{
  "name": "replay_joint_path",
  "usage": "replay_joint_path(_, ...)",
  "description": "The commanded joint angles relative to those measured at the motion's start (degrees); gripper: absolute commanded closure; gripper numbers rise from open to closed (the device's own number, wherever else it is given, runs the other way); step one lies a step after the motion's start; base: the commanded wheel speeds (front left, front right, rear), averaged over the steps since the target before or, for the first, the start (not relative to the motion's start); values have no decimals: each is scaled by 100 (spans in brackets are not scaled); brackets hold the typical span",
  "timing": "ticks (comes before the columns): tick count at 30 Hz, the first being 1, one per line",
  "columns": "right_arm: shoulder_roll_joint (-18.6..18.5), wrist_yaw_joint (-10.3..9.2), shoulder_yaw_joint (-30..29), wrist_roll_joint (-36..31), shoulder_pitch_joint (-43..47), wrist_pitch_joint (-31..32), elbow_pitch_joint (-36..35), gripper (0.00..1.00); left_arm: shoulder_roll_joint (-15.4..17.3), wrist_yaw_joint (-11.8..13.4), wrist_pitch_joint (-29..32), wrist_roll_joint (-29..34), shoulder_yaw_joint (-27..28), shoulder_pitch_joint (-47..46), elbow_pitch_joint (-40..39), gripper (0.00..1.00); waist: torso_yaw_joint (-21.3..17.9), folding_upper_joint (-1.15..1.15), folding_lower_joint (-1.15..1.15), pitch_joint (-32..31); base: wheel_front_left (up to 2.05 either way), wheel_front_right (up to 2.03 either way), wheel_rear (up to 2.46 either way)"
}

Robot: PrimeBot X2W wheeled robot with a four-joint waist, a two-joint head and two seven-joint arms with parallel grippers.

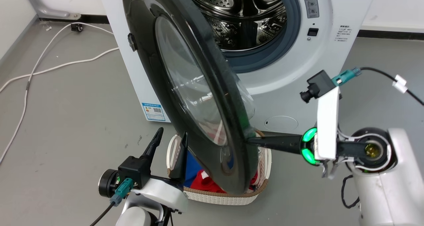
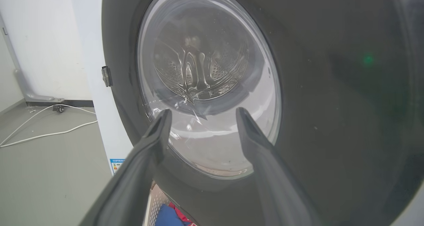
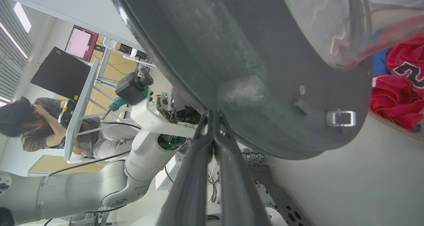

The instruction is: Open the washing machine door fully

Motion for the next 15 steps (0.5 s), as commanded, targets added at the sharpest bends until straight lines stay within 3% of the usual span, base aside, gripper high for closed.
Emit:
replay_joint_path(1, 58, 2, 98, 91, 123, -67, -51, 100, -4, -26, -15, 2, -12, 60, -3, 0, 4, 0, 1, 1, 0, 0, 0)
replay_joint_path(7, 42, 2, 222, 198, 295, -839, -259, 100, -4, -17, -15, -17, 34, 80, -4, 0, -36, 0, 1, 5, 0, 0, 0)
replay_joint_path(15, 42, 2, -426, -20, 813, -2662, -454, 100, -5, 5, -15, 19, 166, 149, 10, 0, -223, 0, 1, -48, 0, 0, 0)
